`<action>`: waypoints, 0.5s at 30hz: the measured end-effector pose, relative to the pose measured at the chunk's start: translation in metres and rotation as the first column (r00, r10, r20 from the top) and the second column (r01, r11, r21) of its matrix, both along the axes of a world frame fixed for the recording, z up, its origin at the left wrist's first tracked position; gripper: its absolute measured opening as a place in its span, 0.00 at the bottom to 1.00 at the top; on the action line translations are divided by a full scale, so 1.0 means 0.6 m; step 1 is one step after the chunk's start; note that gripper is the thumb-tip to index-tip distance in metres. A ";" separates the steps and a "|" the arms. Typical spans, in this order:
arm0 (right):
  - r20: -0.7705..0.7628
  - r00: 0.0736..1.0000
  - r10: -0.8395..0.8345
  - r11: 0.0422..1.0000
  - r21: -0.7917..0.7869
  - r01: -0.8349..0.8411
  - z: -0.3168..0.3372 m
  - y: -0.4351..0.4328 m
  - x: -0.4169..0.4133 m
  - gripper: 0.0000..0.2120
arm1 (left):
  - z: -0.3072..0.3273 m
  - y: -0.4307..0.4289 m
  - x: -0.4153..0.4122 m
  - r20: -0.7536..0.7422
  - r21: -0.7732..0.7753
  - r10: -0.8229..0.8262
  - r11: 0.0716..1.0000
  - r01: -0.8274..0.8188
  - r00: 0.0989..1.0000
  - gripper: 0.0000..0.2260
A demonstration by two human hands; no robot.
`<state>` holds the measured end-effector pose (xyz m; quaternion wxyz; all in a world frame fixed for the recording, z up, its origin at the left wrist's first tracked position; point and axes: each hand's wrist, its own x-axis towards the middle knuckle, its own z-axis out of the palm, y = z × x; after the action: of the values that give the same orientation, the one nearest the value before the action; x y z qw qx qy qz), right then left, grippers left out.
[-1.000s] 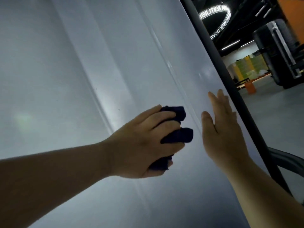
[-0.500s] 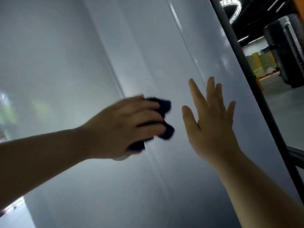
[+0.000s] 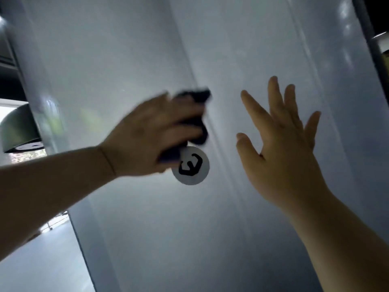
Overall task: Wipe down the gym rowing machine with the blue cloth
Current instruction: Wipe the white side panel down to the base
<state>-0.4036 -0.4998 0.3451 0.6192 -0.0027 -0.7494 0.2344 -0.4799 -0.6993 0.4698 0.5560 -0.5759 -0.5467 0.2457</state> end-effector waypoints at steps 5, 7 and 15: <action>-0.016 1.000 -0.014 1.000 0.025 0.014 -0.010 -0.001 -0.005 0.31 | -0.073 -0.008 -0.014 0.021 0.149 -0.062 0.987 0.058 0.998 0.23; -0.015 1.000 0.000 0.999 0.034 0.001 -0.013 -0.002 -0.005 0.31 | -0.115 -0.021 -0.017 -0.030 -0.099 -0.029 0.995 0.025 0.999 0.19; 0.030 0.999 0.023 0.996 0.089 -0.026 -0.041 -0.032 -0.001 0.29 | -0.043 -0.048 -0.034 0.208 0.838 -0.223 0.543 -0.056 0.952 0.19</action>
<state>-0.4042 -0.5190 0.3203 0.6049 0.0308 -0.7680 0.2082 -0.5001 -0.7279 0.4438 0.6871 -0.2966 -0.6441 -0.1587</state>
